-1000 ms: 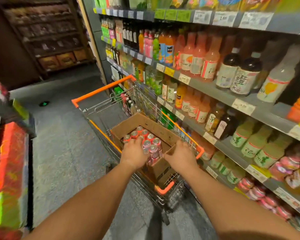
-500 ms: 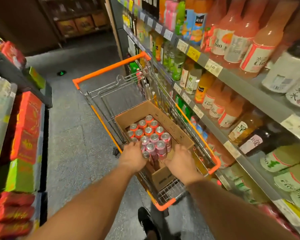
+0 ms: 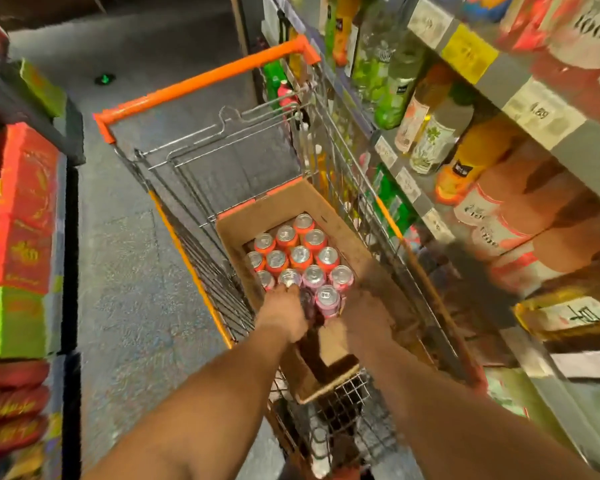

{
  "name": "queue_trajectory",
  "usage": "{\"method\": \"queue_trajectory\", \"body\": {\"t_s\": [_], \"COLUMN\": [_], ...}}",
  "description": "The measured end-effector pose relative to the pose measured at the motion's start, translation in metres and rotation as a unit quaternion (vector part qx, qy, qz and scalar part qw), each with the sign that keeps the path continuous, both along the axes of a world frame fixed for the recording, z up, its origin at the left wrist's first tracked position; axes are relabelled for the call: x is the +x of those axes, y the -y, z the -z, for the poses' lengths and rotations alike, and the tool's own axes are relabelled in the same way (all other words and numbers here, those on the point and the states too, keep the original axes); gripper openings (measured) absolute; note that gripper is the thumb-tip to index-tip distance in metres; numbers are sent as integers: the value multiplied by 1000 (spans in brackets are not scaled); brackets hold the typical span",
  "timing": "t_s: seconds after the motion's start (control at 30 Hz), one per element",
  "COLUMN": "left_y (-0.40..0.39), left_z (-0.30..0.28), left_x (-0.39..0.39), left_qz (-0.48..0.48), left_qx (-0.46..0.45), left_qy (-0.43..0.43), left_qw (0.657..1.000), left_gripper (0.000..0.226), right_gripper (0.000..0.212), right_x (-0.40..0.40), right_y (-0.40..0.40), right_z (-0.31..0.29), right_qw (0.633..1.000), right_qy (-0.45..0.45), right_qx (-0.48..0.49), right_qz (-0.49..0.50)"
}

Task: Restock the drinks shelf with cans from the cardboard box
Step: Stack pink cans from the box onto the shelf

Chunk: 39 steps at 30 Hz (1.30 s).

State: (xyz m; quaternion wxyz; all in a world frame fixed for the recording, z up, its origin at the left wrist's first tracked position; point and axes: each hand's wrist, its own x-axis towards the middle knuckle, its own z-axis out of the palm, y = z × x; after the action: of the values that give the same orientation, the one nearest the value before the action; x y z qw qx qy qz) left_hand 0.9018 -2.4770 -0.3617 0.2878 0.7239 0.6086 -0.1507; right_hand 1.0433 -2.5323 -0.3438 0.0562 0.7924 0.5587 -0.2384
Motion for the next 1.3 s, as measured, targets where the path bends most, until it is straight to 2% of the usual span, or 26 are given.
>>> {"method": "queue_trajectory", "body": {"t_s": [0.07, 0.17, 0.3, 0.5, 0.63, 0.73, 0.83, 0.97, 1.13, 1.3], "left_y": [-13, -24, -34, -34, -39, -41, -42, -43, -43, -51], "left_z": [23, 58, 86, 112, 124, 131, 133, 129, 102, 46], "left_x": [9, 16, 22, 30, 30, 31, 32, 30, 29, 28], "left_qz": [10, 16, 36, 66, 64, 67, 79, 85, 101, 163], "left_qx": [11, 22, 39, 38, 49, 56, 75, 87, 93, 117], "left_qy": [-34, -65, -89, -135, -133, -133, -133, -131, -123, -123], "left_qw": [999, 998, 995, 988, 988, 987, 985, 984, 983, 972], "left_gripper": [66, 61, 54, 46, 43, 40, 37, 38, 39, 37], "right_gripper": [50, 75, 82, 66, 75, 66, 54, 51, 57, 60], "right_x": [6, 11, 17, 17, 15, 14, 15, 18, 23, 26], "right_y": [-18, -33, -49, -61, -69, -75, -78, -81, -75, -64], "right_z": [24, 58, 103, 135, 153, 160, 161, 155, 122, 69], "right_qw": [999, 999, 997, 989, 985, 982, 976, 973, 982, 997], "right_qy": [1, -42, -69, 18, 53, 69, 88, 91, 78, 0], "right_qx": [0, -21, -16, -24, -42, -43, -44, -49, -40, -10], "right_qz": [-40, -24, -16, -144, -157, -172, -195, -204, -170, -82]}}
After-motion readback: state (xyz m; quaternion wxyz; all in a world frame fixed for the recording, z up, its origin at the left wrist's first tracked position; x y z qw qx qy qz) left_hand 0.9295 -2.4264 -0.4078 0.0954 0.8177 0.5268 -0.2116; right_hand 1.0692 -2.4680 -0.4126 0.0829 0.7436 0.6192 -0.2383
